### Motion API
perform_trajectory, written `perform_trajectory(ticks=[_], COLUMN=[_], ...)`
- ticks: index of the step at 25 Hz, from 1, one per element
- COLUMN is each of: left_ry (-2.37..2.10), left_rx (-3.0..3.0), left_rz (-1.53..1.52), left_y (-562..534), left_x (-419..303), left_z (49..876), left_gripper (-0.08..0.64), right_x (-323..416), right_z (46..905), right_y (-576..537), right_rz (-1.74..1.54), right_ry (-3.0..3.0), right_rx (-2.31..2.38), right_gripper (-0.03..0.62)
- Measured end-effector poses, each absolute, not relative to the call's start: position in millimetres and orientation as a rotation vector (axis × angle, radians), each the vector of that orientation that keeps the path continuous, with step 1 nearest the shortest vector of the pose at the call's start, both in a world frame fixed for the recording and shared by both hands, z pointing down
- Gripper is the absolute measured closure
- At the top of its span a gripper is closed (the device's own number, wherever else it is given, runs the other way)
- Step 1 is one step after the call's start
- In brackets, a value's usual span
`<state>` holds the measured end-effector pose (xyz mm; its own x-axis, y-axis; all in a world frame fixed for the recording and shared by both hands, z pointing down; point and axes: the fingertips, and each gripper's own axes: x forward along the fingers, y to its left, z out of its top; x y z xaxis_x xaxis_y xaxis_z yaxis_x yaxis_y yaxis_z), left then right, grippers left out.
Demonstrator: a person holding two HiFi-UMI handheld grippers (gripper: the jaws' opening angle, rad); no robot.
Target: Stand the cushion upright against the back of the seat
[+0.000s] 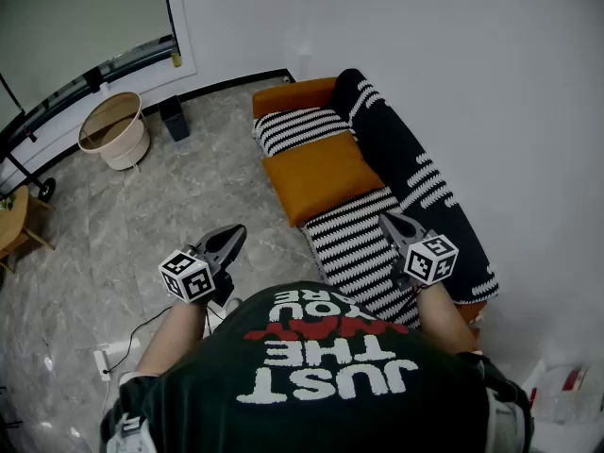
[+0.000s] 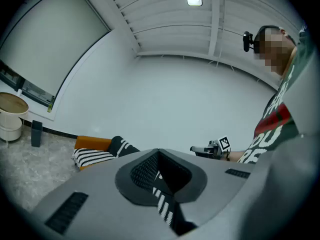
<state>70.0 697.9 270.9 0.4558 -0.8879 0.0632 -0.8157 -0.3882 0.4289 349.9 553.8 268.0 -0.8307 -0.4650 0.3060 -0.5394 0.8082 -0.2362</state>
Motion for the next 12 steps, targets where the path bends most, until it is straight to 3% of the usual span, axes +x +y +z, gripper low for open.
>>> perform_trajectory(ticks=[12], left_ry=[-1.420], left_rx=[2.327], left_rz=[-0.236], left_y=[685.7], left_x=[77.3], left_z=[258.7], left_gripper=[0.549], right_x=[358.3], right_z=[260.8], right_y=[545.9], right_rz=[0.462], right_ry=[-2.756], right_rx=[0.792], right_gripper=[0.569])
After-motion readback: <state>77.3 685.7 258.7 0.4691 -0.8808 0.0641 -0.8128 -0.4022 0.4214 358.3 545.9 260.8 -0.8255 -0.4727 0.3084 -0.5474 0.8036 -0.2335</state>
